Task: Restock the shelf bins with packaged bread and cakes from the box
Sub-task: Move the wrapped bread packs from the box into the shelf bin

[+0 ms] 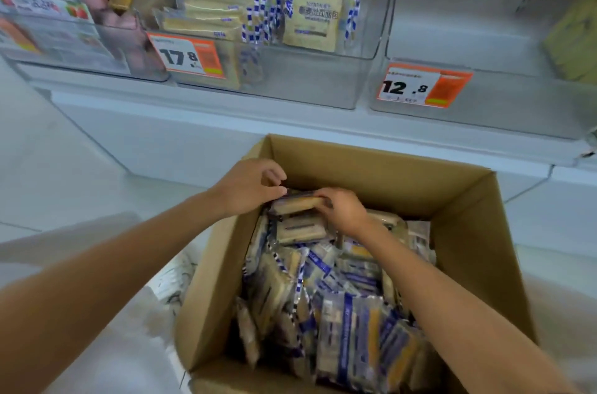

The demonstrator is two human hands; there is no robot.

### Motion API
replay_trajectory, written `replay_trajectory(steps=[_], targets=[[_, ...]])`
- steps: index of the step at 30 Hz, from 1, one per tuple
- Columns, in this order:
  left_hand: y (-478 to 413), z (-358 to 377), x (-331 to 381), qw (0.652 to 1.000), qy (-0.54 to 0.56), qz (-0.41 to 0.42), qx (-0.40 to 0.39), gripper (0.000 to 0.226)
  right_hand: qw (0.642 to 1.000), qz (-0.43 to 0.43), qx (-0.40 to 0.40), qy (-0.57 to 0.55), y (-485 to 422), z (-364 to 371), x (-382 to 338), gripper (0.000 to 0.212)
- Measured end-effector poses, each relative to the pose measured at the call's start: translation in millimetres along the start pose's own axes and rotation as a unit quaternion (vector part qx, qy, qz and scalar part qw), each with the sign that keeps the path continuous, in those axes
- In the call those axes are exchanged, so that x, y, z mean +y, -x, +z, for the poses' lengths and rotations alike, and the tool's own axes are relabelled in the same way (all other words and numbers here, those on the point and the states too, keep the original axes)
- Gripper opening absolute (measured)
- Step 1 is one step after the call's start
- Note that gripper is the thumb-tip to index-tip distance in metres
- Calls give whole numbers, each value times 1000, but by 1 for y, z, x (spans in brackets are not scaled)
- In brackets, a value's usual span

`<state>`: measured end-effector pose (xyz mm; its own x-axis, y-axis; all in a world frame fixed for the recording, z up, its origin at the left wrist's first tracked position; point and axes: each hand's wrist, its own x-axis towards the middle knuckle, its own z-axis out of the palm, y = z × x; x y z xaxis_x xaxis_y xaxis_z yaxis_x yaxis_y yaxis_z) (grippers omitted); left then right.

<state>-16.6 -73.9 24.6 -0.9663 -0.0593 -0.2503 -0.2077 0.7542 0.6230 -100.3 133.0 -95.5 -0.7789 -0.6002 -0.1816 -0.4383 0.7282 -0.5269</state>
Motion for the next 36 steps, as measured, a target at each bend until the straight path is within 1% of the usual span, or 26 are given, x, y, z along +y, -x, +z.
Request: replay_trajectory(steps=[2,3,5,6,7,8,9,10,11,12,13,14,16,17,18,20,21,22,24,26,27,30,31,33,34,36], targets=[[-3,0,3,999,32,-20,22,32,995,24,62,-71,5,-30,-3,24],[-4,0,6,998,46,-31,42,39,991,29,68,-114,10,-50,-8,22],[-7,-1,14,992,79,-53,89,54,980,24,41,-193,23,-89,-20,16],[-9,-2,18,987,114,-62,97,61,974,22,20,-223,31,-105,-28,18],[-9,-3,23,981,158,-70,83,69,968,25,-4,-250,39,-116,-35,19],[-9,-5,28,977,194,-76,46,79,959,34,-26,-280,45,-123,-41,20],[-8,-6,31,973,214,-83,-5,87,948,45,-40,-311,51,-127,-47,21],[-6,-8,34,967,233,-87,-57,88,936,54,-44,-346,55,-128,-49,22],[-5,-10,33,958,259,-90,-88,81,921,63,-38,-382,58,-127,-51,25],[-4,-14,30,948,291,-94,-88,72,907,78,-20,-413,58,-124,-51,29],[-4,-19,26,940,318,-105,-57,66,898,99,2,-430,59,-119,-49,31],[-4,-24,21,934,337,-118,-14,61,898,126,23,-420,57,-111,-43,31],[-2,-39,10,927,348,-133,54,43,924,178,22,-339,51,-87,-30,25],[0,-45,4,924,348,-138,72,33,937,194,1,-290,47,-72,-25,25],[2,-50,-3,920,354,-146,77,27,945,209,-20,-252,42,-57,-23,31],[9,-55,-15,912,366,-170,79,30,946,228,-56,-222,32,-28,-23,47],[12,-56,-19,907,372,-180,77,35,946,233,-79,-212,28,-14,-23,49],[14,-56,-24,902,380,-188,78,39,945,238,-104,-197,25,-5,-25,49],[15,-56,-31,891,398,-201,79,40,944,244,-118,-190,18,13,-21,43],[15,-55,-33,884,413,-202,85,38,931,256,-103,-240,19,12,-22,33],[14,-55,-33,881,419,-201,87,38,925,249,-91,-272,19,7,-22,32],[10,-52,-27,880,427,-181,105,34,909,222,-34,-350,31,-33,-27,42],[8,-50,-23,879,430,-175,107,29,899,212,-10,-382,36,-49,-27,44],[7,-45,-9,882,430,-158,113,12,885,194,39,-422,51,-84,-31,43],[7,-43,0,885,426,-146,120,10,876,184,59,-443,59,-100,-33,43],[9,-36,19,886,433,-121,118,17,852,158,81,-493,74,-129,-43,44]])
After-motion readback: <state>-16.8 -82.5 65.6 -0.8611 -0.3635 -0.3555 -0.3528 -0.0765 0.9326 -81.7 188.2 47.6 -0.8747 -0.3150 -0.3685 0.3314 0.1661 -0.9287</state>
